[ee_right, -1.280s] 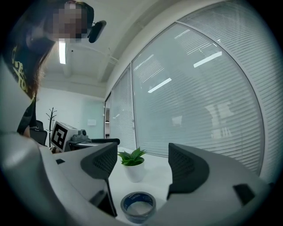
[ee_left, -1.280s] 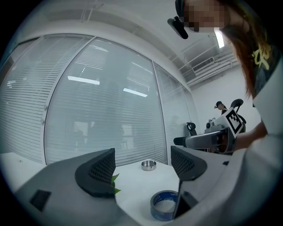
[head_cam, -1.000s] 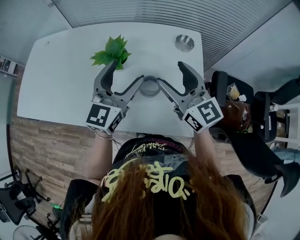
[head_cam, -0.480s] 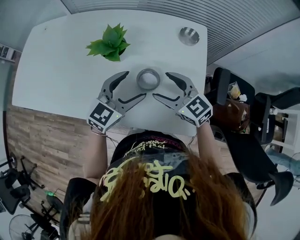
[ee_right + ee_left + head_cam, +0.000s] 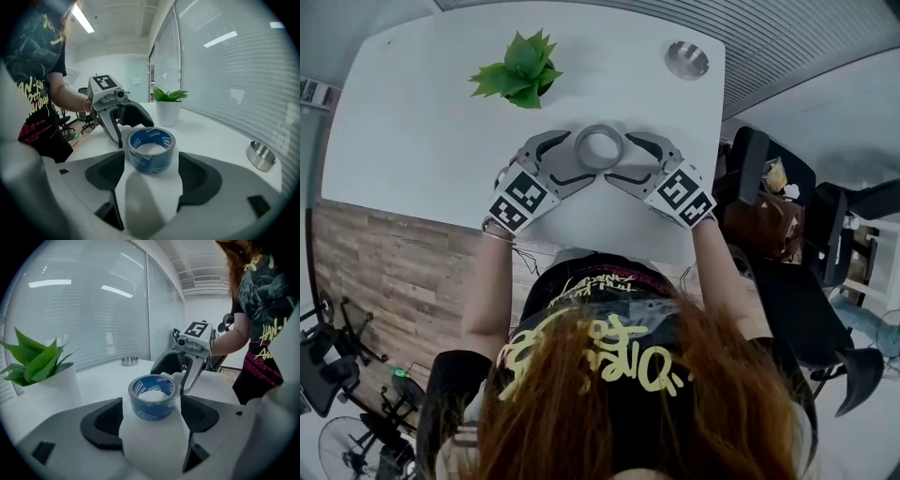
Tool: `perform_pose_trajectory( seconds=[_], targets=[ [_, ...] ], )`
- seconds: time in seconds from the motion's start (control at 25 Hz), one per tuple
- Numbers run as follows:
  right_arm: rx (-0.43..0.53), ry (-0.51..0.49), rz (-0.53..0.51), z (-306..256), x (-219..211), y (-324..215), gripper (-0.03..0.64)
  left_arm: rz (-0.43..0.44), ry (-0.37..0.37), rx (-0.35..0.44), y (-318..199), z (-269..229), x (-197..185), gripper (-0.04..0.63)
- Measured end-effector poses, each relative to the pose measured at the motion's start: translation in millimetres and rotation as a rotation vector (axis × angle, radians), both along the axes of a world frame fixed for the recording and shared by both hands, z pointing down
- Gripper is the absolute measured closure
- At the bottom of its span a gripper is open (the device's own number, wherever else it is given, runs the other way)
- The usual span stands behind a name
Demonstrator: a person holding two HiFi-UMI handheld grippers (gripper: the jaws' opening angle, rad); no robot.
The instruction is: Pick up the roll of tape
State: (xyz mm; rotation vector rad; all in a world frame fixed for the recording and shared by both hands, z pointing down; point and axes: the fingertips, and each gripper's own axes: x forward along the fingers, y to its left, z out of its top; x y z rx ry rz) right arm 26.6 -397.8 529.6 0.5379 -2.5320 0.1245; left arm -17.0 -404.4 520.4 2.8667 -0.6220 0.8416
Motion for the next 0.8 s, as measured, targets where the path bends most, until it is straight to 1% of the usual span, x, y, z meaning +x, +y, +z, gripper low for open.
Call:
perform_pose_trajectory(
  seconds=[0.08, 0.2, 0.28, 0.4, 0.6, 0.8],
  targets=[
    [-0.007, 0.036, -0.015, 8, -2, -2, 0.275, 0.011, -0.047, -0.011, -2, 11, 2, 0.215],
    [0.011, 0.1, -0.022, 16, -3, -3, 0.276, 0.03, -0.132, -0.011, -3, 21, 3, 0.229],
    [0.018, 0.12, -0.024, 19, -4, -3, 0.276, 0.033, -0.164, -0.023, -3, 25, 2, 0.229],
    [0.017, 0.124, -0.023, 19, -3, -3, 0.276, 0.037, -0.161, -0.011, -4, 24, 4, 0.225],
    [0.025, 0.126, -0.027, 19, -5, -3, 0.284, 0.083, -0.161, 0.008, 0, 22, 8, 0.262],
    [0.026, 0.126, -0.025, 18, -6, -2, 0.287, 0.083, -0.158, 0.011, 0, 21, 8, 0.264]
  ],
)
